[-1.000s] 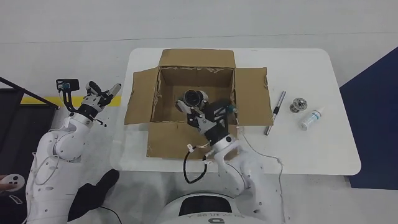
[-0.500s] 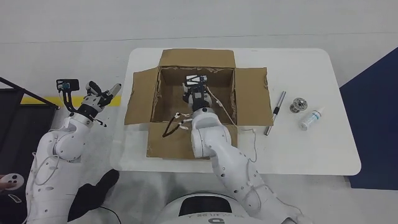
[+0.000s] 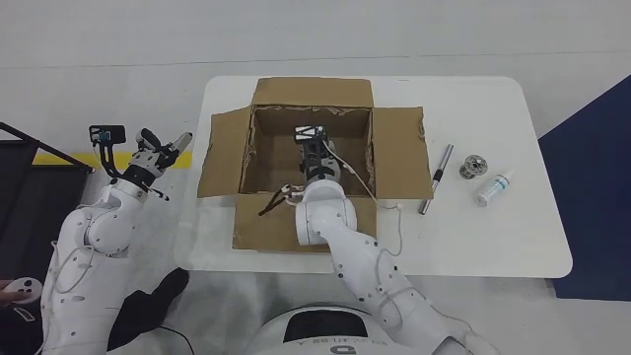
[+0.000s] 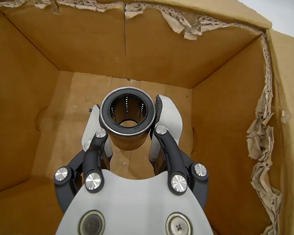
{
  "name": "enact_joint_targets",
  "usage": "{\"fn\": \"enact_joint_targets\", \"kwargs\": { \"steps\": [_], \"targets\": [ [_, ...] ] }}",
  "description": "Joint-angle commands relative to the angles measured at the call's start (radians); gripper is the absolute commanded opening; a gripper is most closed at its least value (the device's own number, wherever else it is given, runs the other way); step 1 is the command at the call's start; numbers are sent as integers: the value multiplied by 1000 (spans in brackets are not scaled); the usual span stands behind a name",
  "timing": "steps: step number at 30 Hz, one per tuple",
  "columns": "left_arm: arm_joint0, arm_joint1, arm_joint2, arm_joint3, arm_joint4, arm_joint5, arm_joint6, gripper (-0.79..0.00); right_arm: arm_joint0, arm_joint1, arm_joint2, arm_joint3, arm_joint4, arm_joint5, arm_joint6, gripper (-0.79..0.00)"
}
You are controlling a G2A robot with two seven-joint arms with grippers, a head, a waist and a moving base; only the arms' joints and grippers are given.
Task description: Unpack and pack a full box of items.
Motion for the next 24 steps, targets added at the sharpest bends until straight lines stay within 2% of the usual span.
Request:
{"fn": "enact_joint_targets", "kwargs": {
  "steps": [1,6,8,9,10,11,17,22,23,24],
  "targets": [
    [0,0,0,0,0,0,0,0,11,-6,-6,24,-6,4,13,-785],
    [0,0,0,0,0,0,0,0,29,-19,-18,45,-4,12,14,-760],
    [0,0,0,0,0,0,0,0,29,-22,-19,38,0,11,10,-699],
    [0,0,0,0,0,0,0,0,26,-24,-19,31,4,11,5,-631],
    [0,0,0,0,0,0,0,0,24,-25,-17,28,5,11,3,-517],
    [0,0,0,0,0,0,0,0,22,-26,-16,26,4,11,2,-496],
    [0,0,0,0,0,0,0,0,11,-30,-12,26,-15,-14,22,-456],
    [0,0,0,0,0,0,0,0,-28,-30,-7,-48,-8,-45,8,-409],
    [0,0,0,0,0,0,0,0,-40,-29,-4,-69,-3,-52,1,-336],
    [0,0,0,0,0,0,0,0,-57,-27,2,-101,3,-59,-11,0]
  ]
}}
